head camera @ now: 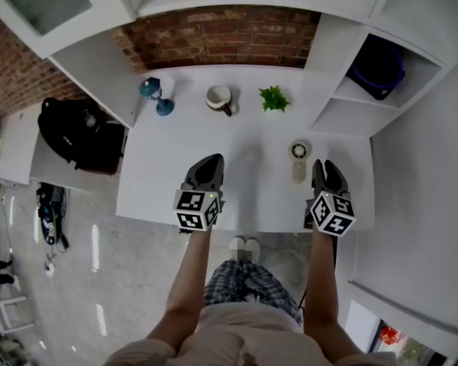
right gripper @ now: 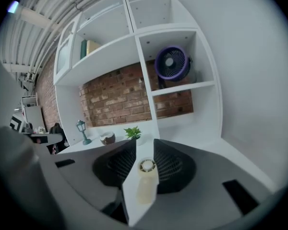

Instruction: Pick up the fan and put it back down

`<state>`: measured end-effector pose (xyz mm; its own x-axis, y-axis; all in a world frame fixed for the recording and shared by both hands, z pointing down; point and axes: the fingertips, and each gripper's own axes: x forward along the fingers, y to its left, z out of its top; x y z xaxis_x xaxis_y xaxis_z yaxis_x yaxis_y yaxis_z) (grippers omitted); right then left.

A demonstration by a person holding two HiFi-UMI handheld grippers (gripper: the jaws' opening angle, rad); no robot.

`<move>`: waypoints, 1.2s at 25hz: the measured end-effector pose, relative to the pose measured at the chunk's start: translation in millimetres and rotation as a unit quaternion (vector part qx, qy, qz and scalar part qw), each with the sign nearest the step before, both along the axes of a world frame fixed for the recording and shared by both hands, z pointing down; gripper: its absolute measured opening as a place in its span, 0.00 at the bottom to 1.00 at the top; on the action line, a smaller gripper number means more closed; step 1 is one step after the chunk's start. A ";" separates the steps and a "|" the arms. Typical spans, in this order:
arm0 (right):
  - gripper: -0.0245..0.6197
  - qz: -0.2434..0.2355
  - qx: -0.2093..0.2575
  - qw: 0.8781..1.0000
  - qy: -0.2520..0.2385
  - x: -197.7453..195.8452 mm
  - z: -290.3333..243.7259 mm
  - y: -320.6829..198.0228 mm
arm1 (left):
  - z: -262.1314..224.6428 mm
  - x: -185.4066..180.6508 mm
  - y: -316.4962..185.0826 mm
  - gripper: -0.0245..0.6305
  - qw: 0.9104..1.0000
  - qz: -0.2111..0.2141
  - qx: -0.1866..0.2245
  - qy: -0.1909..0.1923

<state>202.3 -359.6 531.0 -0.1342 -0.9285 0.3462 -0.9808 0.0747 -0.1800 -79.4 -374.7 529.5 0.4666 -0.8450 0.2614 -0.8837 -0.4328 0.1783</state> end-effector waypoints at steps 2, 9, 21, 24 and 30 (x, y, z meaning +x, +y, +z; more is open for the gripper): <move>0.21 0.005 0.022 1.000 0.007 4.5 -17.0 7.3 | -13.0 -6.3 4.2 0.08 1.000 -0.002 0.009 0.000; 0.11 0.010 0.072 0.997 0.014 7.4 -67.8 32.6 | -55.1 -22.8 18.3 0.08 0.999 -0.006 0.043 0.001; 0.06 0.012 0.125 0.992 0.020 10.2 -105.7 57.0 | -84.1 -35.7 38.4 0.08 0.997 -0.012 0.076 0.013; 0.06 0.010 0.129 0.991 0.022 11.8 -107.7 58.6 | -86.8 -37.4 38.9 0.08 0.997 -0.016 0.080 0.014; 0.06 -0.001 0.125 0.992 0.030 9.3 -104.1 57.8 | -89.1 -36.9 35.8 0.08 0.996 -0.018 0.084 0.014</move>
